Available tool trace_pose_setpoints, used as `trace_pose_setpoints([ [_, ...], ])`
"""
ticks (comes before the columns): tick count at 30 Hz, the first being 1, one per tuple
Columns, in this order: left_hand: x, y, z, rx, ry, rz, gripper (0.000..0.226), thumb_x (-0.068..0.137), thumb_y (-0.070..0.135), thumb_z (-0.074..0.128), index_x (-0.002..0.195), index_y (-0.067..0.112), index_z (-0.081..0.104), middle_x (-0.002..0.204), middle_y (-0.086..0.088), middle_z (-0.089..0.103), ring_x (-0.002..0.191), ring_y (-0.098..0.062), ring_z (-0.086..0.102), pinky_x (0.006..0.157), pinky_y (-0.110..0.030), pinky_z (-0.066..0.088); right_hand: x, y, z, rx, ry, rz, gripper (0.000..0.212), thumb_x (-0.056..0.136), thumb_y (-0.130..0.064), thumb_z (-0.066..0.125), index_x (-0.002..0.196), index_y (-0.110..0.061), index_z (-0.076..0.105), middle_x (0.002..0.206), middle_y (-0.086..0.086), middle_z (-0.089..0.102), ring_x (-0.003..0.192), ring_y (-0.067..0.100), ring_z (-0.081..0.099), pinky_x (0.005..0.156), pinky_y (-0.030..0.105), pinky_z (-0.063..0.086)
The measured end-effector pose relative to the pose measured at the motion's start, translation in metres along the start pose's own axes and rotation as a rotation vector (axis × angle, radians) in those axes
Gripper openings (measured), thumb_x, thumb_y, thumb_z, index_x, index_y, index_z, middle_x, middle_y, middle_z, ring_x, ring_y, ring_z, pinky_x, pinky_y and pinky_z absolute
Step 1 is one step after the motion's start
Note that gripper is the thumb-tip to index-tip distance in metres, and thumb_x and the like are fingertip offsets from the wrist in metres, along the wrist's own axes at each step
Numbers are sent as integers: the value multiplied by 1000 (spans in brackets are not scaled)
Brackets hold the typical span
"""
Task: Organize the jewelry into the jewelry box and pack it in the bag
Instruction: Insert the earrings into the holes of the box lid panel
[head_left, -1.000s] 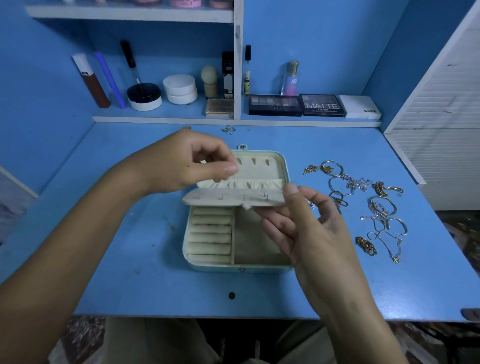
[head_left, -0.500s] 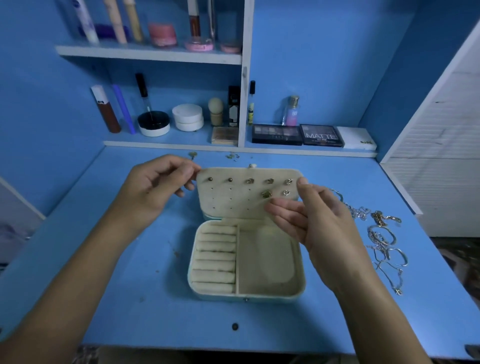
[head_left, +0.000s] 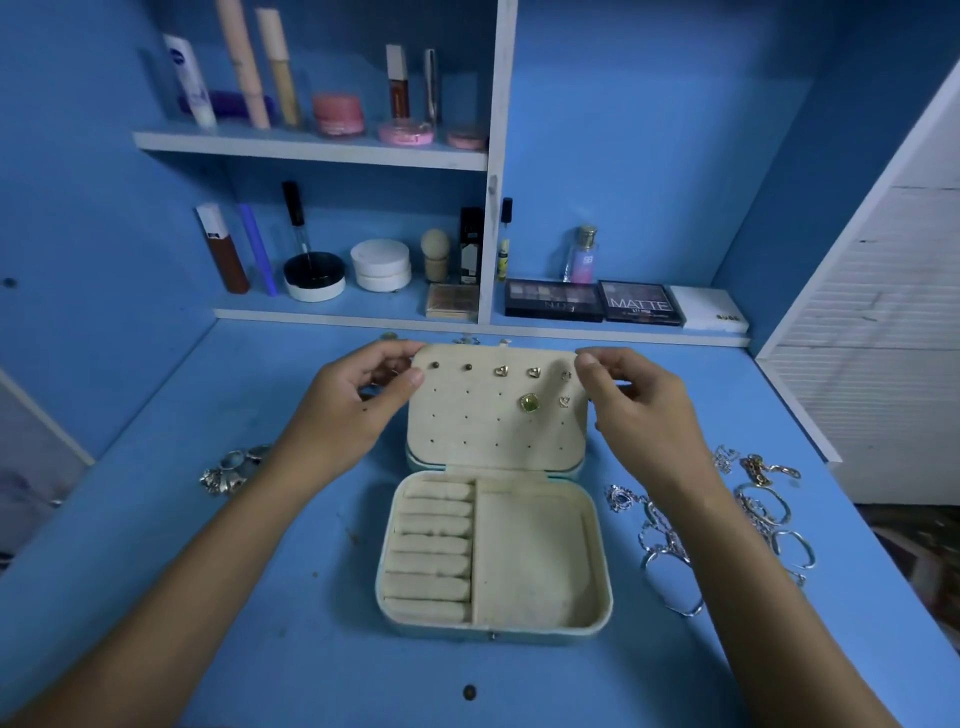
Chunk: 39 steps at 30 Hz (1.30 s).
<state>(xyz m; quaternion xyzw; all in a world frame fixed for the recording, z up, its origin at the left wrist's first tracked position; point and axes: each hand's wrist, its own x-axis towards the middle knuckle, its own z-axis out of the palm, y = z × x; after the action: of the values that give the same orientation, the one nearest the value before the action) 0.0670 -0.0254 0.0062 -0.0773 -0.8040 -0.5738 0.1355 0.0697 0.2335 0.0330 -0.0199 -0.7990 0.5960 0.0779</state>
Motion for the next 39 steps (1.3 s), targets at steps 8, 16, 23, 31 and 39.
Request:
trace_pose_setpoints([
  [8, -1, -16, 9, 116, 20, -72, 22, 96, 23, 62, 109, 41, 66, 107, 13, 68, 99, 0, 61, 80, -5, 43, 23, 27, 18, -159, -60, -58, 13, 97, -39, 58, 102, -32, 68, 93, -15, 69, 88, -5, 61, 69, 11, 43],
  [16, -8, -26, 16, 271, 63, -95, 20, 95, 23, 62, 113, 27, 71, 104, 15, 64, 93, 4, 59, 74, -3, 41, 28, 42, 26, -213, -63, -38, 18, 97, -38, 57, 106, -27, 68, 92, -14, 67, 88, 3, 62, 72, 23, 48],
  [23, -9, -29, 18, 343, 44, -96, 19, 96, 26, 60, 112, 29, 69, 103, 14, 62, 94, 0, 58, 78, -16, 43, 26, 45, 28, -272, -65, -22, 22, 97, -38, 57, 110, -24, 68, 89, -14, 63, 85, 9, 60, 69, 25, 45],
  [31, 3, -24, 13, 378, 92, -68, 14, 94, 23, 64, 104, 23, 74, 98, 16, 65, 91, -2, 62, 78, -8, 45, 27, 46, 28, -306, -59, -43, 19, 97, -36, 57, 105, -23, 68, 87, -12, 65, 84, 10, 60, 66, 26, 44],
  [39, 71, -29, -11, 573, 216, -50, 10, 89, 25, 67, 97, 22, 73, 94, 10, 69, 80, -10, 59, 72, -19, 42, 29, 45, 27, -332, -68, -78, 19, 97, -35, 56, 106, -22, 68, 87, -15, 63, 84, 7, 58, 67, 25, 44],
])
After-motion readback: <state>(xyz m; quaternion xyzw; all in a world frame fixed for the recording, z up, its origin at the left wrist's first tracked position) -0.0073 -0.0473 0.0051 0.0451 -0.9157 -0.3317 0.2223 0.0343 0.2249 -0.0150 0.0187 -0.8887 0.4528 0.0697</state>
